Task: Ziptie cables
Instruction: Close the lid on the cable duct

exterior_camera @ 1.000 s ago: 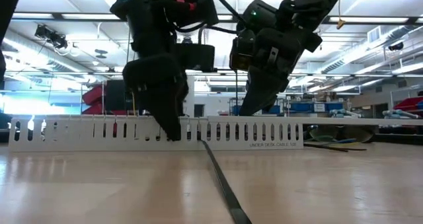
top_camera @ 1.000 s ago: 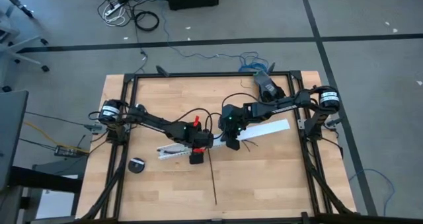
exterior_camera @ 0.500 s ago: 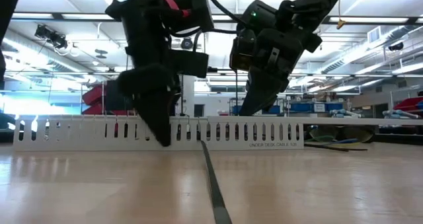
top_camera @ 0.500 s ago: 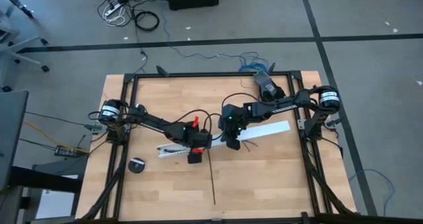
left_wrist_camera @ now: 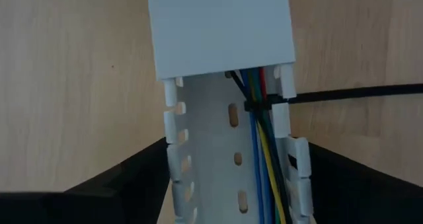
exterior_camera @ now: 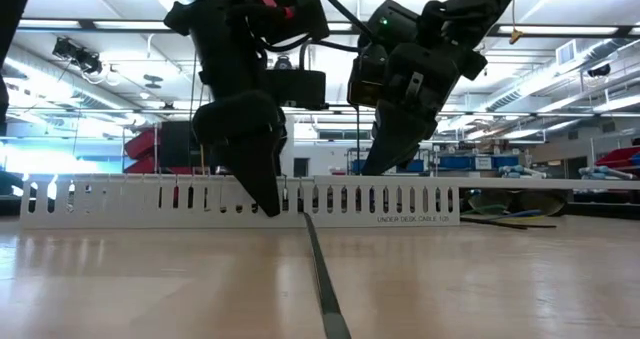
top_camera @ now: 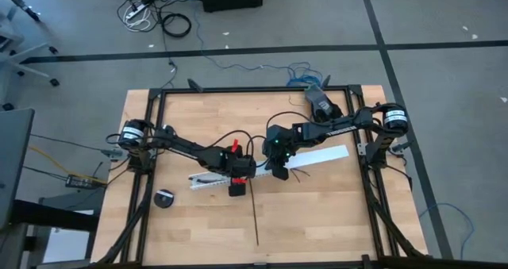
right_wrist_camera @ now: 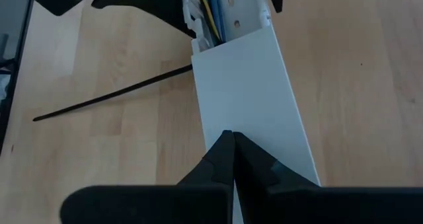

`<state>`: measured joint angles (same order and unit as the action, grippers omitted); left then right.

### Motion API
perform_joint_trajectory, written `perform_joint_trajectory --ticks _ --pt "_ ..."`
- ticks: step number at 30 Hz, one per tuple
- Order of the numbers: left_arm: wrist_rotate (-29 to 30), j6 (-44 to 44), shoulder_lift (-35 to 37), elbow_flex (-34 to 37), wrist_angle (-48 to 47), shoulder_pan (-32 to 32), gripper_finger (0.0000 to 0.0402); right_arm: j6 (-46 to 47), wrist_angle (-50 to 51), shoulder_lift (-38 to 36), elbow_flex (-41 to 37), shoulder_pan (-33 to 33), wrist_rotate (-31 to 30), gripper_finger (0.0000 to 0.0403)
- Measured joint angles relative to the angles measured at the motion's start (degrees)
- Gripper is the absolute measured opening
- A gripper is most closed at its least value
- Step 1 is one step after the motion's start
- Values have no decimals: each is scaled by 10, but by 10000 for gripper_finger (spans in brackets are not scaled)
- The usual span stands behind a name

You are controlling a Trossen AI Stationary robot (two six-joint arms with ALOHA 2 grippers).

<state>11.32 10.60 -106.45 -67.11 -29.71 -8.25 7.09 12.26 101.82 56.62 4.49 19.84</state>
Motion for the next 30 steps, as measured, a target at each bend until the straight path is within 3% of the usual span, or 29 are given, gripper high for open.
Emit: perform_joint_trajectory --ticks 13,30 --pt "7 0 -8 0 12 0 226 -15 -8 2 -1 0 22 0" --pt "9 -14 -10 1 35 0 219 -36 -32 3 -2 13 69 0"
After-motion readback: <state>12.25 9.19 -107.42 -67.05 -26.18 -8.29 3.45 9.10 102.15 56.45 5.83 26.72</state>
